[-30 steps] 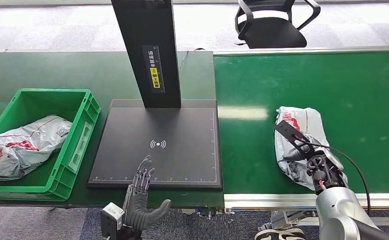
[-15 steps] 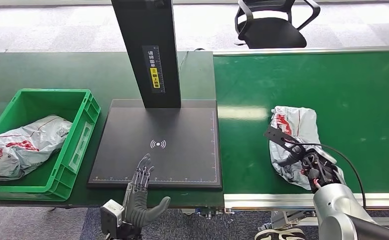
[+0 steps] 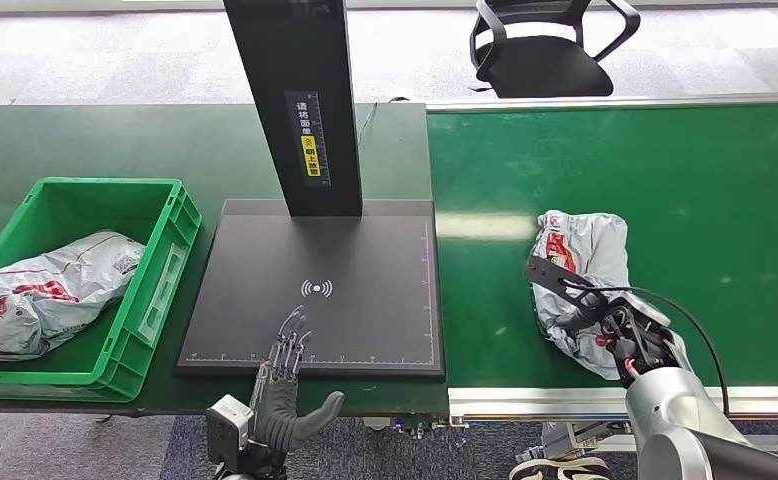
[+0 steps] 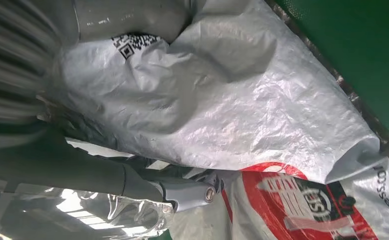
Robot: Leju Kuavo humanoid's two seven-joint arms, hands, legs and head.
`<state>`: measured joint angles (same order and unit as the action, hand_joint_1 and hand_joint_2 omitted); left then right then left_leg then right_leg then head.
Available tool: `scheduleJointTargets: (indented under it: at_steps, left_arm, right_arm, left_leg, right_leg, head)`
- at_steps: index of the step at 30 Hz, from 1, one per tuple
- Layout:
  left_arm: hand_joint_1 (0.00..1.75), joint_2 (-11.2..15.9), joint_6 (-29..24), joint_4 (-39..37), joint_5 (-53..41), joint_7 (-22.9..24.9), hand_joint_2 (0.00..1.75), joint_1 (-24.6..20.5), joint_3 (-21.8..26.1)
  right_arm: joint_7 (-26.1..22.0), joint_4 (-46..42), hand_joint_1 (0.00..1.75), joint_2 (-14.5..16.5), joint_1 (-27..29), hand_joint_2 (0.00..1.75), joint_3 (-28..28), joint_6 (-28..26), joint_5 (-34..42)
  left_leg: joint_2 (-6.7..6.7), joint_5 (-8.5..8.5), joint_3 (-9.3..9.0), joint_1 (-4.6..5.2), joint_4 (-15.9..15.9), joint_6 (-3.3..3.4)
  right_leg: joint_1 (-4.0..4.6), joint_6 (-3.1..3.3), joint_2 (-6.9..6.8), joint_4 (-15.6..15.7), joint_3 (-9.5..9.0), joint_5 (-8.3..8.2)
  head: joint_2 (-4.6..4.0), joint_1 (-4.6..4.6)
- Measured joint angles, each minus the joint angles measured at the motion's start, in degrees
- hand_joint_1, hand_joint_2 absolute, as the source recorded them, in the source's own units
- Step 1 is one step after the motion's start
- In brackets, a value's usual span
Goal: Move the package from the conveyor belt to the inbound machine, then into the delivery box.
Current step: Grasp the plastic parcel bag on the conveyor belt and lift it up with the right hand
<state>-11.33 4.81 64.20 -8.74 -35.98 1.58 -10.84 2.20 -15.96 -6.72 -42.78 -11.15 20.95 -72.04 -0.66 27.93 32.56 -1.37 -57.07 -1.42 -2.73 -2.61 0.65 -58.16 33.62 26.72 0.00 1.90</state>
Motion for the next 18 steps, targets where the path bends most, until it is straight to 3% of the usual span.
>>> scheduleJointTargets:
  at_steps: [18]
  left_arm:
    - [0.00, -0.1, 0.0, 0.0, 0.0, 0.0, 1.75, -0.1, 0.0]
  right_arm:
    - [-1.4, 0.0, 1.75, 0.3, -0.7, 1.75, 1.4, 0.6, -0.5]
  left_leg:
    - [0.02, 0.00, -0.03, -0.01, 0.0, 0.00]
  right_leg:
    - [0.00, 0.00, 0.00, 0.0, -0.05, 0.00]
  head:
    - [0.00, 0.00]
